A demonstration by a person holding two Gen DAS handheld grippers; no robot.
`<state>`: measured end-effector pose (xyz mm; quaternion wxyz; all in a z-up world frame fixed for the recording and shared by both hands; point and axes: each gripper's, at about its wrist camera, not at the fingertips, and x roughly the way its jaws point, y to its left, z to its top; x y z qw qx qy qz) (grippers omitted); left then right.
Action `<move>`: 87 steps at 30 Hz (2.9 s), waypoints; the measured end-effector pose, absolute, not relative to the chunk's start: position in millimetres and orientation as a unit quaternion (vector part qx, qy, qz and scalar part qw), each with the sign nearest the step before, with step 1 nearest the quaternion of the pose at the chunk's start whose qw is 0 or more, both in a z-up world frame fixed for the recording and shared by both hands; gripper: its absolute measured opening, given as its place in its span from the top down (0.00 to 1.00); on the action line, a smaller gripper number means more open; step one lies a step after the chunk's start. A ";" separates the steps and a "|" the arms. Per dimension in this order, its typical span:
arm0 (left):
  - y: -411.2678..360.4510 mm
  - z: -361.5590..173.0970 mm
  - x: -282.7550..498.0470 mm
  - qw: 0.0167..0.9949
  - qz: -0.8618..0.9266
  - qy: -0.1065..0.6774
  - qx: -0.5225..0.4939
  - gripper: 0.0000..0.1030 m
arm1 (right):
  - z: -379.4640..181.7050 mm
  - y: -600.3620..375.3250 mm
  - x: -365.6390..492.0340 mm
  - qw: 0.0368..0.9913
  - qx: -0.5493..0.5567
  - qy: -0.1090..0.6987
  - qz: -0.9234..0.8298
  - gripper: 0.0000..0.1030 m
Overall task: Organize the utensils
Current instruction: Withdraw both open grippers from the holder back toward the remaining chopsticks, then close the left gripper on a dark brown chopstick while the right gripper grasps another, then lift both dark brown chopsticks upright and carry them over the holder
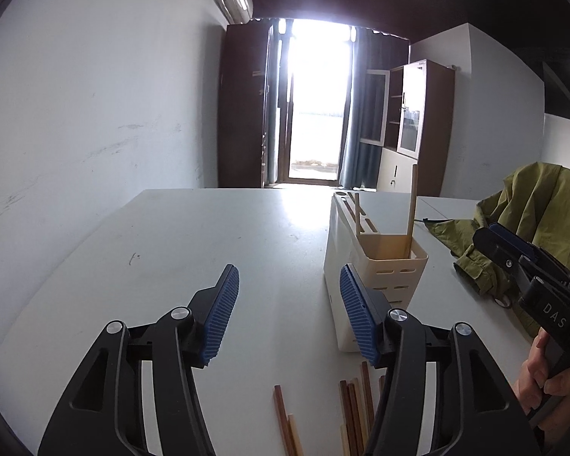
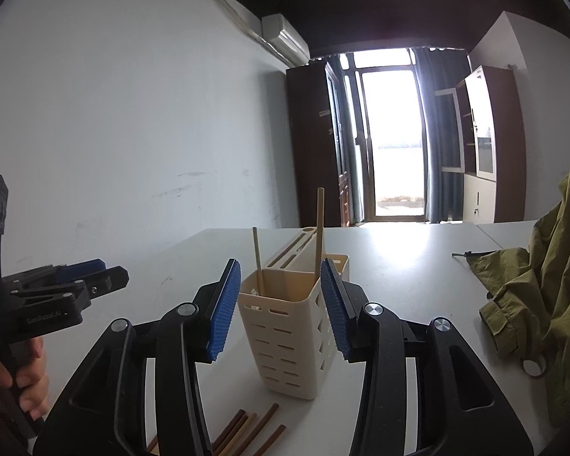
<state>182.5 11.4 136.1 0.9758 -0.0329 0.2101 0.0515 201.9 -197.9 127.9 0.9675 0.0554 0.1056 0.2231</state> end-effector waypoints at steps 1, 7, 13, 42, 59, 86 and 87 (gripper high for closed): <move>12.9 135.1 180.8 0.975 0.053 0.215 -0.032 0.45 | 126.7 -199.5 199.5 0.969 0.057 0.107 0.215 0.58; 29.2 107.2 175.8 0.963 0.061 0.259 -0.048 0.42 | 117.4 -200.6 201.0 0.969 0.056 0.151 0.186 0.50; 32.0 83.8 182.0 0.953 0.060 0.294 -0.044 0.41 | 96.7 -193.2 206.8 0.960 0.056 0.206 0.182 0.44; 49.3 -7.4 225.2 0.885 0.037 0.462 -0.045 0.45 | -8.1 -155.3 254.7 0.885 0.014 0.440 0.152 0.44; 45.1 -27.7 236.5 0.871 0.042 0.489 -0.037 0.60 | -24.2 -141.8 253.8 0.875 -0.011 0.461 0.148 0.64; 33.1 0.5 236.4 0.886 0.039 0.461 -0.029 0.93 | -2.0 -145.6 258.1 0.874 0.024 0.449 0.185 0.92; 30.3 6.5 234.2 0.890 0.033 0.454 -0.030 0.93 | 2.8 -145.9 256.7 0.877 0.021 0.442 0.186 0.92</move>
